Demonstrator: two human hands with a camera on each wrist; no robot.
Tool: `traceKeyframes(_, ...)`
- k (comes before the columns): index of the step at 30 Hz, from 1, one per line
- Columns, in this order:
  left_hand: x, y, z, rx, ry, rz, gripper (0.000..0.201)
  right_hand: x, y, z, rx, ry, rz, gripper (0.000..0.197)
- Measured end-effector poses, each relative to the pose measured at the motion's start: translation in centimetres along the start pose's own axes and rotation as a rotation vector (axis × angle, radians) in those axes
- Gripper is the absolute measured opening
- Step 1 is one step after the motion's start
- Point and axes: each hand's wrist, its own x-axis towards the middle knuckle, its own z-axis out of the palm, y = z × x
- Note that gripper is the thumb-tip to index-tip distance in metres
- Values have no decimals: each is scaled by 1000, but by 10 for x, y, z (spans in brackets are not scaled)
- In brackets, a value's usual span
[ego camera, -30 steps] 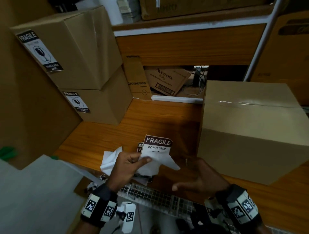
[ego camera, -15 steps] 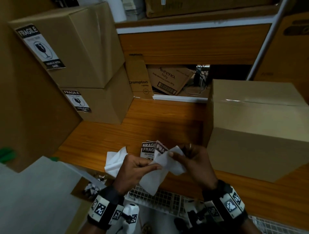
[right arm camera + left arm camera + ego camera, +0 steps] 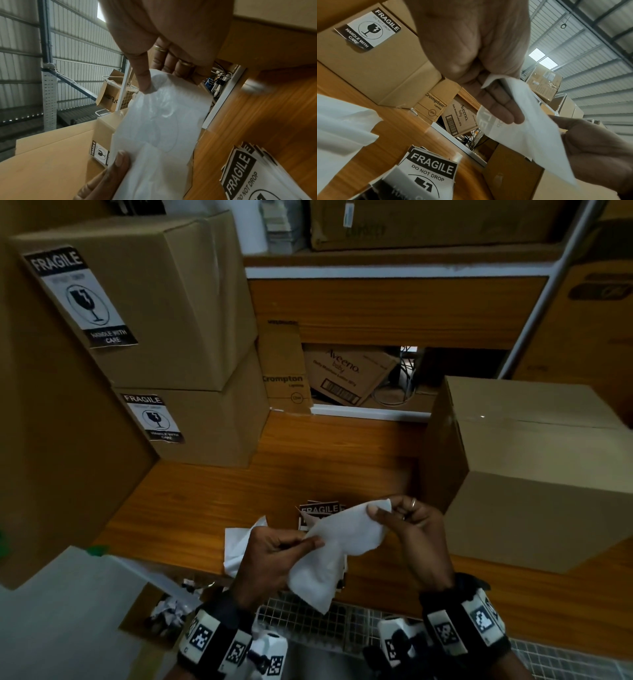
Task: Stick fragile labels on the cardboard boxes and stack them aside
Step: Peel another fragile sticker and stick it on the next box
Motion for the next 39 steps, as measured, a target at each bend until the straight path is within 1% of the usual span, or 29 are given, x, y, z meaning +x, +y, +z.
traceKeyframes(4, 4, -4, -8, -52, -33, -29, 12, 0, 5, 7, 45, 45, 17, 12)
traceKeyframes(7, 3, -7, -12, -12, -41, -21, 8, -1, 9, 10, 89, 92, 41, 11)
traceKeyframes(10, 2, -6, -13, 15, -53, -10, 8, 0, 8, 15, 72, 96, 26, 10)
traceKeyframes(11, 3, -6, -14, 53, -72, 14, 14, 1, 7, 15, 58, 91, 19, 10)
traceKeyframes(12, 3, -6, -15, 107, -103, 41, 22, 3, 5, 14, 32, 70, 4, 8)
traceKeyframes(13, 4, -4, -16, 149, -141, 68, 27, 4, 4, 13, -11, 37, -26, 5)
traceKeyframes(14, 6, -2, -17, 163, -172, 79, 27, 4, 2, 12, -67, -12, -57, 4)
traceKeyframes(16, 11, 2, -22, 98, -210, 52, 12, 3, -2, 15, -168, -130, -108, 4)
traceKeyframes(18, 20, 4, -26, 55, -180, 25, 17, -1, -3, 18, -197, -207, -150, 5)
traceKeyframes(19, 25, 3, -29, 64, -151, 34, 15, -2, -3, 20, -214, -231, -165, 5)
traceKeyframes(22, 34, 2, -35, 56, -116, 72, 12, -5, -3, 19, -294, -307, -160, 10)
traceKeyframes(25, 39, -6, -42, 20, -50, 68, 16, -9, 0, 16, -288, -412, -143, 19)
traceKeyframes(27, 38, -10, -42, 60, -54, 74, 25, -12, 3, 16, -263, -493, -142, 30)
traceKeyframes(29, 36, -11, -38, 56, -85, 94, 18, -14, 4, 20, -254, -554, -166, 38)
traceKeyframes(31, 36, -13, -37, 34, -72, 134, 19, -15, 5, 27, -250, -547, -185, 40)
traceKeyframes(34, 36, -14, -39, 6, -67, 151, 20, -15, 9, 40, -306, -448, -229, 34)
traceKeyframes(37, 34, -14, -43, -21, -115, 129, 24, -14, 18, 51, -378, -334, -251, 20)
traceKeyframes(39, 34, -18, -48, -39, -158, 127, 29, -14, 22, 55, -353, -327, -245, 12)
